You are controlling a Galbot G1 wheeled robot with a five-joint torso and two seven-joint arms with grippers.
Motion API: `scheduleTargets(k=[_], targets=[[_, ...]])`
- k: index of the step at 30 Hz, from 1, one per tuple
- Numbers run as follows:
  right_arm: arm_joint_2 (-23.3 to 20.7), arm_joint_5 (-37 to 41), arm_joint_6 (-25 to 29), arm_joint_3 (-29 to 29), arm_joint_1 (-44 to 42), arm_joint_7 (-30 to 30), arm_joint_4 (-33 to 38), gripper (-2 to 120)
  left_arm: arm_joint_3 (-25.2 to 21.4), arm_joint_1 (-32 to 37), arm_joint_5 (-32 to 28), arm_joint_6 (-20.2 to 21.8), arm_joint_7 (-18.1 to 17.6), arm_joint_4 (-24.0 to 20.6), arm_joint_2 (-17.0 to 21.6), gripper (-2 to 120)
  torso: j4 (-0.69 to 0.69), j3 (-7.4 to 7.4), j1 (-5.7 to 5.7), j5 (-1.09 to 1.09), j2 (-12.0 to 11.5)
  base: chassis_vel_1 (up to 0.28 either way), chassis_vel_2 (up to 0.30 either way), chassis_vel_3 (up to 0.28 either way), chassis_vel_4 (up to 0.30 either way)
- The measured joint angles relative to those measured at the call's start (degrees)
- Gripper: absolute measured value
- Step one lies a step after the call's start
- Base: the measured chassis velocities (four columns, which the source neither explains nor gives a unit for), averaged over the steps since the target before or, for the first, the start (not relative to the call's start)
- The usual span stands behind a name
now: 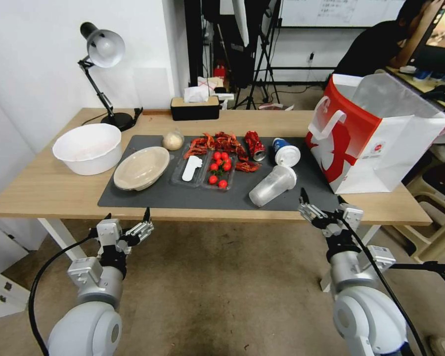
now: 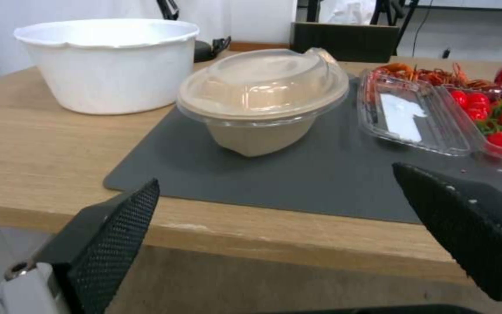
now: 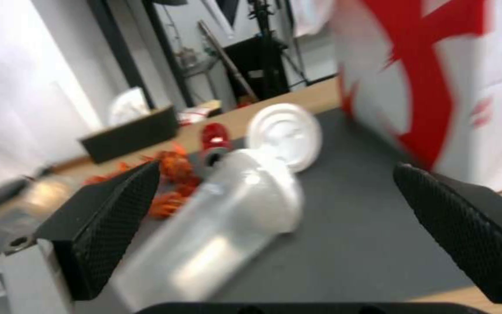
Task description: Pick up the trash from the table and place it into the takeout bag.
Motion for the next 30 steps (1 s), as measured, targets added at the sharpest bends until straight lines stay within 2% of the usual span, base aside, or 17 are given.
scheduleTargets(k=[3, 6, 7, 14, 30], targets=[[-0.5, 3.28, 0.52, -2.24, 1.61, 2.01, -1.14, 100, -0.16, 0.13, 0.12, -0.15, 0.01, -0.1, -0.04, 100, -0.01, 0.0, 0.0, 0.0, 0.0, 0.0, 0.0, 0.0, 0.0], [-0.64, 8.67, 0.58, -5.92, 4.77, 7.11, -2.9, 100, -0.23, 0.32, 0.66, -0.45, 0.02, -0.13, -0.17, 100, 0.0, 0.0, 0.0, -0.01, 0.0, 0.0, 0.0, 0.0, 0.0], [-0.64, 8.67, 0.58, -5.92, 4.77, 7.11, -2.9, 100, -0.23, 0.32, 0.66, -0.45, 0.02, -0.13, -0.17, 100, 0.0, 0.0, 0.0, -0.01, 0.0, 0.0, 0.0, 0.0, 0.0], [1.72, 13.7, -2.11, -10.34, 8.75, 17.61, -4.85, 100, 0.0, 0.09, 0.94, -0.6, 0.18, 0.15, 0.44, 100, -0.01, 0.0, -0.01, 0.0, 0.0, 0.0, 0.0, 0.0, 0.0], [3.7, 16.7, -5.89, -13.51, 15.06, 24.9, -9.52, 97, -0.37, 0.16, 0.86, -1.15, 0.19, 0.14, 0.71, 100, -0.01, 0.0, -0.01, 0.01, 0.0, 0.0, 0.0, 0.0, 0.0]])
